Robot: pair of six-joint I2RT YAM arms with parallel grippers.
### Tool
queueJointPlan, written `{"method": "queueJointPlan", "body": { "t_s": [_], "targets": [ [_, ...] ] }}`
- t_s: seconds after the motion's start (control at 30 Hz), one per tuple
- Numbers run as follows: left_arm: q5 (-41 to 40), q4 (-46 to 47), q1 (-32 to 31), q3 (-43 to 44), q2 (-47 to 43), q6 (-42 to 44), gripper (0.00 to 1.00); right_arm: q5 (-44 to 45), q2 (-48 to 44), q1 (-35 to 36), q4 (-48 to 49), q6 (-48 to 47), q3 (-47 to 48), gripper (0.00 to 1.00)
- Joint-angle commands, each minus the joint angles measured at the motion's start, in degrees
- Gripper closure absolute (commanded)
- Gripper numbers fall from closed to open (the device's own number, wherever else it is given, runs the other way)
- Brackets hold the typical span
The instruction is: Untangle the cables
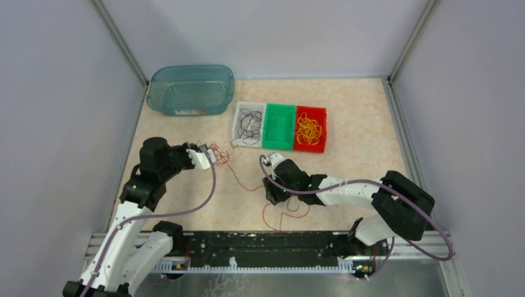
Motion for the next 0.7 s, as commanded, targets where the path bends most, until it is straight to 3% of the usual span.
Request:
{"method": "queueJointPlan", "body": {
  "t_s": [0.0, 0.13, 0.17, 0.27, 0.4, 0.43, 0.5, 0.67],
  "targets": [
    [1.18, 0.24, 0.22, -0.04, -1.28, -0.40, 1.00, -1.59, 0.41, -0.55, 2.75, 0.84, 3.22, 0.52],
    [1.23, 0.63, 0.22, -0.33, -1.49, -0.51, 1.00, 0.32, -0.44, -0.53, 3.53, 0.84, 2.45, 0.74],
    [1.12, 0.82, 0.22, -0.27, -1.42, -0.67, 1.00, 0.97, -0.44, -0.53, 3.22, 0.84, 2.55, 0.75],
    [1.22, 0.80, 0.22, -0.21, -1.40, -0.76, 1.00, 2.49, -0.05, -0.57, 1.80, 0.75, 3.07, 0.66],
    [1.03, 0.78, 0.22, -0.17, -1.47, -0.81, 1.00, 1.53, 0.43, -0.61, 3.44, 1.70, 2.41, 0.67],
    [0.85, 0.82, 0.22, -0.13, -1.49, -0.81, 1.00, 1.31, 0.51, -0.63, 4.05, 2.06, 2.17, 0.74],
    [0.17, 1.16, 0.24, -0.12, -1.42, -0.78, 1.00, 2.51, -0.21, -0.63, 4.30, 2.40, 2.20, 0.97],
    [-6.01, 4.22, 0.22, -2.24, -0.97, 2.21, 1.00, 8.09, -10.63, -6.79, -1.17, 3.74, 4.62, 1.00]
  ]
}}
